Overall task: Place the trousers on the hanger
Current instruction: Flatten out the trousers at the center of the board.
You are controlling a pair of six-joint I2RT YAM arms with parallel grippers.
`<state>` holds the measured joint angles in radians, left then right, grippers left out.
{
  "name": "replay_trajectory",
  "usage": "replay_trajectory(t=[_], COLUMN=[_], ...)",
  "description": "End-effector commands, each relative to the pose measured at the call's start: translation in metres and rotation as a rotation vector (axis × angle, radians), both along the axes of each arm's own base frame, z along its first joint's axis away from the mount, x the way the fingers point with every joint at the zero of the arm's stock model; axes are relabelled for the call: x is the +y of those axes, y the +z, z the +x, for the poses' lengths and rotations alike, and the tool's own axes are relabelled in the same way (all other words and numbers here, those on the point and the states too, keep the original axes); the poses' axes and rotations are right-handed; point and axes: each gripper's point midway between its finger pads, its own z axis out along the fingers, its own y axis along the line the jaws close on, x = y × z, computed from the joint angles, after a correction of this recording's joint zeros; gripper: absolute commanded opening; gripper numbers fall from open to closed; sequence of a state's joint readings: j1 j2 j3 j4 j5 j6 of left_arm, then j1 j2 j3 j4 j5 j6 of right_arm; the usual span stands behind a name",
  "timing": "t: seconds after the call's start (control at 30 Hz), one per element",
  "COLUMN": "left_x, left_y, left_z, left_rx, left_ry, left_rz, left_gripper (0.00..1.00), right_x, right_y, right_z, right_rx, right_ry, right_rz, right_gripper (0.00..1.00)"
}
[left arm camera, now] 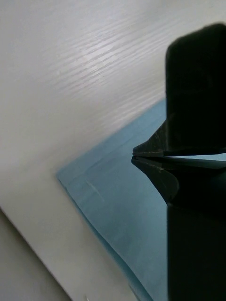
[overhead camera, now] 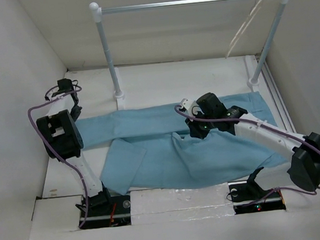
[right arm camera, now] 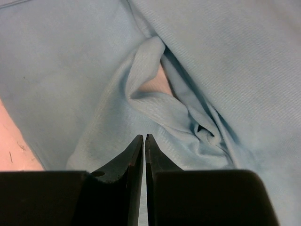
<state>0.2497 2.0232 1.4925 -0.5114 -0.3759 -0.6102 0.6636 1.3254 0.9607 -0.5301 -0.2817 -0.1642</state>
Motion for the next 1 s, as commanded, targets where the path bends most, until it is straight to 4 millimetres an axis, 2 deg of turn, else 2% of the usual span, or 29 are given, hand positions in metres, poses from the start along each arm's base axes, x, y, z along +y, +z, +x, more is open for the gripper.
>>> replay_trajectory(t=[0.0,0.1,0.17,0.2,0.23,0.3,0.37,0.4,0.47,0.5,0.57,0.6,0.67,0.7,0.73,0.83,0.97], left_x=[0.003,-0.007,-0.012,-0.014,-0.017,-0.014,-0.013,-0.012,-0.011,-0.010,-0.010,-0.011,-0.010,-0.010,-0.009,-0.006,-0.005], left_y=[0.084,0.115,0.114,0.126,0.124,0.102,0.092,0.079,0.077,0.068,0.066,0.053,0.049,0.037,0.035,0.020,-0.008], left_z=[-0.002,-0.013,-0.026,-0.030,-0.031,-0.033,-0.031,-0.029,-0.018,-0.015,-0.003,-0.001,0.009,0.011,0.015,0.017,0.003], left_rx=[-0.174,-0.244,-0.251,-0.290,-0.296,-0.257,-0.215,-0.178,-0.189,-0.177,-0.195,-0.169,-0.173,-0.148,-0.153,-0.125,-0.050], left_ry=[0.020,0.019,0.033,0.035,0.012,0.038,0.049,0.062,0.067,0.074,0.084,0.088,0.092,0.095,0.097,0.101,0.100], left_rz=[0.083,0.108,0.095,0.096,0.088,0.024,-0.010,-0.019,-0.030,-0.036,-0.050,-0.064,-0.079,-0.085,-0.083,-0.075,-0.064], left_gripper=[0.00,0.00,0.00,0.00,0.00,0.00,0.12,0.22,0.33,0.40,0.42,0.43,0.44,0.44,0.44,0.45,0.45], right_x=[0.006,0.006,0.006,0.007,0.008,0.009,0.009,0.009,0.009,0.008,0.006,0.007,0.005,0.008,0.006,0.009,0.010], right_y=[0.029,0.029,0.029,0.028,0.029,0.030,0.030,0.030,0.030,0.032,0.031,0.030,0.028,0.027,0.025,0.020,0.015], right_z=[0.009,0.006,0.003,0.002,0.001,0.000,-0.003,-0.004,-0.007,-0.008,-0.009,-0.012,-0.013,-0.016,-0.017,-0.024,-0.030], right_rx=[-0.082,-0.085,-0.084,-0.085,-0.087,-0.081,-0.070,-0.070,-0.071,-0.073,-0.072,-0.066,-0.060,-0.056,-0.046,-0.027,-0.006], right_ry=[0.042,0.061,0.075,0.083,0.089,0.103,0.122,0.123,0.134,0.133,0.125,0.130,0.121,0.130,0.122,0.120,0.111], right_rz=[0.063,0.080,0.088,0.093,0.101,0.118,0.118,0.116,0.110,0.110,0.102,0.100,0.096,0.095,0.092,0.086,0.082], right_gripper=[0.11,0.11,0.12,0.12,0.12,0.12,0.12,0.12,0.12,0.12,0.12,0.12,0.12,0.12,0.12,0.12,0.12])
